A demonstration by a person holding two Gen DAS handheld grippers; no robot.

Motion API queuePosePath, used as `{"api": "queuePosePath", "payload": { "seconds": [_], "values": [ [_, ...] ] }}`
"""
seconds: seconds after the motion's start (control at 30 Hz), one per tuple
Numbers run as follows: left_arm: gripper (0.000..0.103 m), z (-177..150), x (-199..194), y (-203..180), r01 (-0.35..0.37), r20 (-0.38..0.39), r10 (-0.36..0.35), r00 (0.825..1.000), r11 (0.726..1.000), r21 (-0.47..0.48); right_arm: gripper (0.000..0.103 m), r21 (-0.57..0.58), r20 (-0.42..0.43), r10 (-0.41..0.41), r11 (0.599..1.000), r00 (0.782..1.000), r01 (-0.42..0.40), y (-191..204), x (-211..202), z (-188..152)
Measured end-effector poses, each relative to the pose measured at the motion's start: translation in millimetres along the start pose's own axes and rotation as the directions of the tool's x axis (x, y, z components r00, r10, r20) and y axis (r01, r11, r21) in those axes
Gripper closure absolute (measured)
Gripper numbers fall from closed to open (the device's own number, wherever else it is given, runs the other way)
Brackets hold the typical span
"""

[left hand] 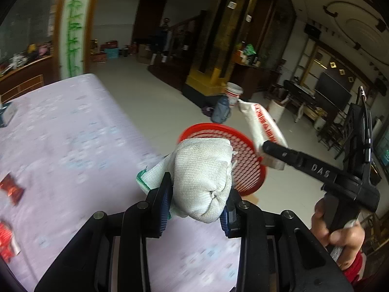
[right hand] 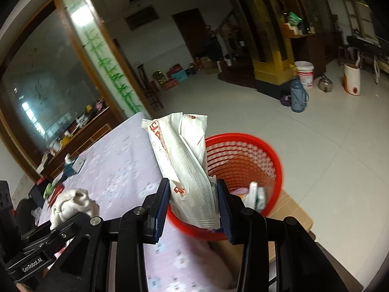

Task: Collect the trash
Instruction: 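Carry the sock and white wrapper to the red wastebasket and open both tools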

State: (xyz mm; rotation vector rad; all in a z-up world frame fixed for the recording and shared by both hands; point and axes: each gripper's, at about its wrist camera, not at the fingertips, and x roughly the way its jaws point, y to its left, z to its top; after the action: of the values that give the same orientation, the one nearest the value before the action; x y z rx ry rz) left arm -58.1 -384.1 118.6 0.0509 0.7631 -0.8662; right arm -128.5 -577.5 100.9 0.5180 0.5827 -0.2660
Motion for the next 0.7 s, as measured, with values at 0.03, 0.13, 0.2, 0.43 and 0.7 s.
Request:
{"api": "queuePosePath", "payload": {
  "seconds": [0.03,0.13,0.2,0.43,0.7],
  "values": [
    [0.07,3.9,7.6,-4.9,0.01,-0.006,-0.01,1.0,1.0,0.002,0.062,0.014,-0.002,0.002,1.0,1.0,-0.002,-6.7,2.1,3.9],
    [0.07,15.8,32.5,-18.6,0.042,-0.025,-0.043,0.999,0.999,-0.007,0.062,0.043,-0.003,-0.004,0.999,1.0,0.004,-18.2,7.4,10.8],
    [0.07,24.7,52.9,-28.1,0.059,-0.041,-0.059,0.997,0.998,-0.013,0.062,0.066,-0.003,-0.006,0.998,1.0,0.006,-29.3,10.5,15.2],
    [0.045,39.6,98.1,-32.9,0.096,-0.064,-0.099,0.993,0.994,-0.05,0.052,0.106,-0.002,-0.036,0.994,0.999,0.036,-51.7,33.5,27.8],
    [0.039,23.8,74.3,-11.9,0.064,-0.064,-0.069,0.996,0.995,-0.08,0.048,0.111,-0.004,-0.007,0.994,1.0,0.007,-53.1,26.5,17.2]
  ]
}}
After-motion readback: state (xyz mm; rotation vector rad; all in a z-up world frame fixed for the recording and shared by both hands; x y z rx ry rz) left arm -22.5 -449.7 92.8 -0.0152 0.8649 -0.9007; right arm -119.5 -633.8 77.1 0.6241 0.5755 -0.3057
